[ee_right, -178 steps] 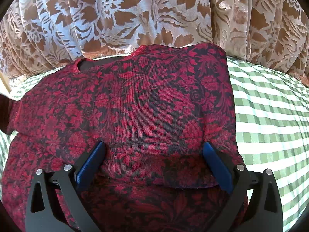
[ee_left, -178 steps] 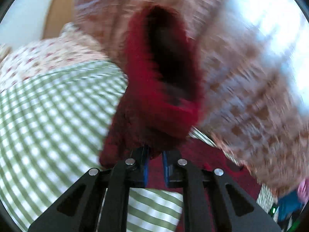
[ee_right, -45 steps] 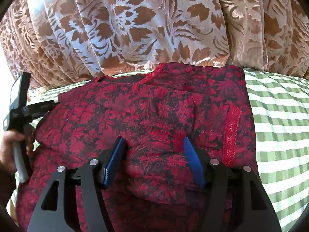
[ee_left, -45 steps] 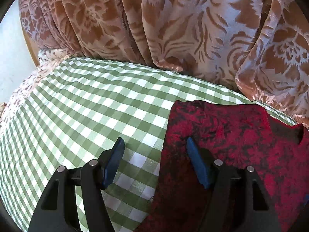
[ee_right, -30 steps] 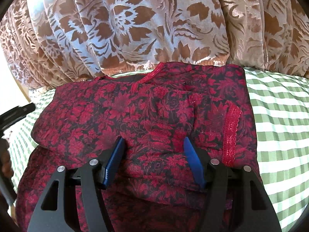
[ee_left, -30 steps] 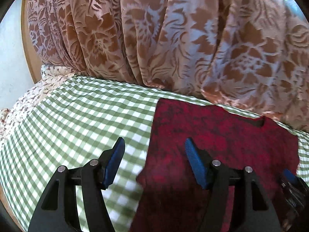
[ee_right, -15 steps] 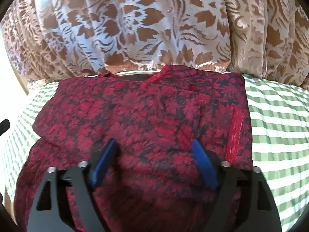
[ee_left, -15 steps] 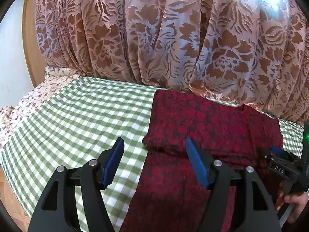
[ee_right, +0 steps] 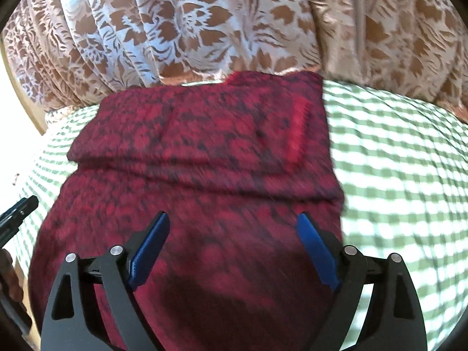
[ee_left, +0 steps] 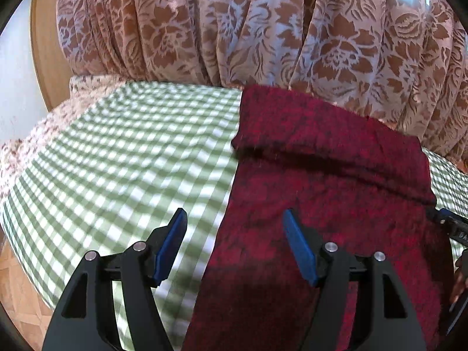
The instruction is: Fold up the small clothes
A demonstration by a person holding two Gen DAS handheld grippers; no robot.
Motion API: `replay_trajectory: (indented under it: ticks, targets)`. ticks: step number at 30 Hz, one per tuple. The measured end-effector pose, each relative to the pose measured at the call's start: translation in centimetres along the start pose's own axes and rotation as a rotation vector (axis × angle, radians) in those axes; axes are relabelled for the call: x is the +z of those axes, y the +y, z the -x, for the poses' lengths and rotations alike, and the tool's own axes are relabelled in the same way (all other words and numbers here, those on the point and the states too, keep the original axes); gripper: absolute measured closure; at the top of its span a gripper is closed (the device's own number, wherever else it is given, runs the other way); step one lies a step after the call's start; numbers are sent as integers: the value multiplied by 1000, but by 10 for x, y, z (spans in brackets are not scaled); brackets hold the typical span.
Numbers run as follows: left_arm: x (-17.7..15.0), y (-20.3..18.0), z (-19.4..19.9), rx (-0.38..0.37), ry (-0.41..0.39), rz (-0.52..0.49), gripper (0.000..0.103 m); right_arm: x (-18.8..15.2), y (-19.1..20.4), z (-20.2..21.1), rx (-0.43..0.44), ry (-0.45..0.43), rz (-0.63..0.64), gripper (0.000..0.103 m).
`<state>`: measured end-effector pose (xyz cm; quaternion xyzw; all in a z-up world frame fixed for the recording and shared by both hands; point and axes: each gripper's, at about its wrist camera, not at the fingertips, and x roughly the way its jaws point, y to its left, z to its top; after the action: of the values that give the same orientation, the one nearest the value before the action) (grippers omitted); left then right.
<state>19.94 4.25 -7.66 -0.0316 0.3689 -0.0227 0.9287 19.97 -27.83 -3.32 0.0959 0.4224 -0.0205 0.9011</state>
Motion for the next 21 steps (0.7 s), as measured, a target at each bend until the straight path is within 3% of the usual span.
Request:
replay_trajectory:
  ticks: [6, 13, 15, 17, 20, 21]
  targets:
    - [-31, 24, 15, -57, 53, -1, 35, -39, -32, 27, -20, 47, -21, 15]
    - [-81, 49, 42, -129, 128, -2, 35, -99, -47, 61, 87, 122, -61, 15]
    - [-94, 55, 48, -146, 150, 17, 35, -113, -45, 71, 136, 136, -76, 19]
    - [-107, 59, 52, -170, 178, 42, 35, -129, -41, 81, 194, 170, -92, 31]
    - [-122, 57, 58, -218, 223, 45, 45, -153, -32, 89, 258, 239, -92, 42]
    - [-126, 56, 60, -235, 234, 41, 58, -161, -29, 92, 273, 258, -90, 43]
